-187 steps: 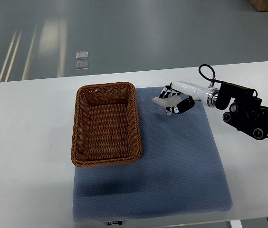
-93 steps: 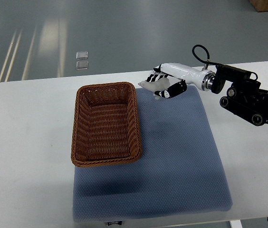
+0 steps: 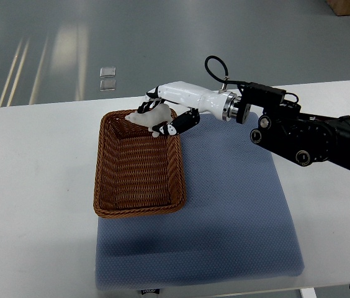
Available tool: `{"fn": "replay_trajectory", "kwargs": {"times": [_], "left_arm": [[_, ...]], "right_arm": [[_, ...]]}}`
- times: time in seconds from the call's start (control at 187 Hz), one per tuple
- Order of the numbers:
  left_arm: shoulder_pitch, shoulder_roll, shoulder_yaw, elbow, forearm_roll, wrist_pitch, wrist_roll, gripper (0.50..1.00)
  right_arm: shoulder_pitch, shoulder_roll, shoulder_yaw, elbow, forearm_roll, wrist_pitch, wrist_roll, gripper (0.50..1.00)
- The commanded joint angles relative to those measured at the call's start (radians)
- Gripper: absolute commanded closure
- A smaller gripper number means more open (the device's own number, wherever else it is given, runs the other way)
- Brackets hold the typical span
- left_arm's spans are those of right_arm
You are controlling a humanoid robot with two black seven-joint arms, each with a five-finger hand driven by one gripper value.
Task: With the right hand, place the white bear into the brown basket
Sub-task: 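Lower the bear into the brown wicker basket with the right hand, then open the right hand to release the bear inside the basket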
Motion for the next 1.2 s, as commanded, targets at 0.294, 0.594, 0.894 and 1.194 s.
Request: {"fn": "replay_trajectory", "kwargs": {"times": [0.294,0.594,0.894,1.194], "left_arm": [[0.0,0.0,-0.001,0.0,0.0,0.0,0.0,0.5],[0.0,0.0,-0.001,0.0,0.0,0.0,0.0,0.5],[0.0,0.0,0.001,0.0,0.0,0.0,0.0,0.5],[0.0,0.0,0.001,0.0,0.0,0.0,0.0,0.5]], "right_arm": [[-0.013,0.136,-0.185,-0.012,-0.016,-0.191,-0.011,1.0],[-0.03,0.15,-0.185,-0.012,-0.012,-0.186,-0.012,1.0],[-0.029,0.139,-0.165,-0.016,0.035,-0.2,-0.009,0.572],[-0.03,0.099,-0.025,-0.016,0.307,-0.013,-0.012,0.572]]}}
